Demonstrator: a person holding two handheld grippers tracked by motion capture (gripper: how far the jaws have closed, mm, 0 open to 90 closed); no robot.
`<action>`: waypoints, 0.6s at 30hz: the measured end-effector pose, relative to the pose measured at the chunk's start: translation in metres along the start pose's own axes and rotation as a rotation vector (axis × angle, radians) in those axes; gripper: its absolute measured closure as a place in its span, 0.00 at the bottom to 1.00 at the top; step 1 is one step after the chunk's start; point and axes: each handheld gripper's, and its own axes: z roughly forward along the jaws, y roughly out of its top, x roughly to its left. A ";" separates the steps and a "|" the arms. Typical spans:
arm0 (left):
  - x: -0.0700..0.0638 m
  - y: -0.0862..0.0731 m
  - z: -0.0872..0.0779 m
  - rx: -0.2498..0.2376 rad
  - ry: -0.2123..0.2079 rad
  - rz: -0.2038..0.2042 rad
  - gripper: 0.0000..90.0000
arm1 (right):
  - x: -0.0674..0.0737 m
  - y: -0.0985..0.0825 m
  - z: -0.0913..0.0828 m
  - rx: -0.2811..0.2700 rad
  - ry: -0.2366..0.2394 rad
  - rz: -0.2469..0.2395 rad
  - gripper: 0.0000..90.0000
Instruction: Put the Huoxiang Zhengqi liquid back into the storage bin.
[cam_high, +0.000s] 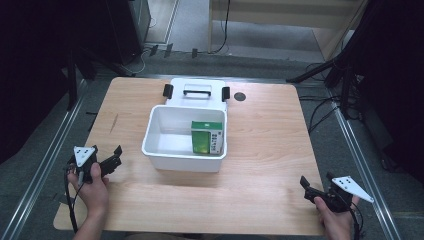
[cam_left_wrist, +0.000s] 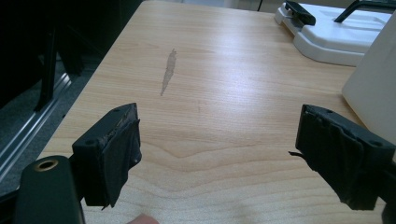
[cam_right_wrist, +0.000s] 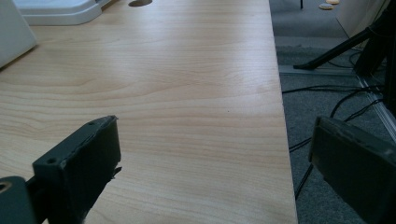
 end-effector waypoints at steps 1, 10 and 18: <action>0.000 0.000 0.000 0.001 0.000 0.001 0.17 | 0.000 0.000 0.000 0.000 -0.002 -0.001 0.05; 0.000 0.000 0.000 0.001 -0.004 0.003 0.17 | 0.002 0.000 0.001 0.008 -0.012 -0.020 0.06; -0.001 0.000 0.000 -0.002 -0.002 0.003 0.17 | 0.001 0.000 0.002 0.016 -0.003 -0.007 0.08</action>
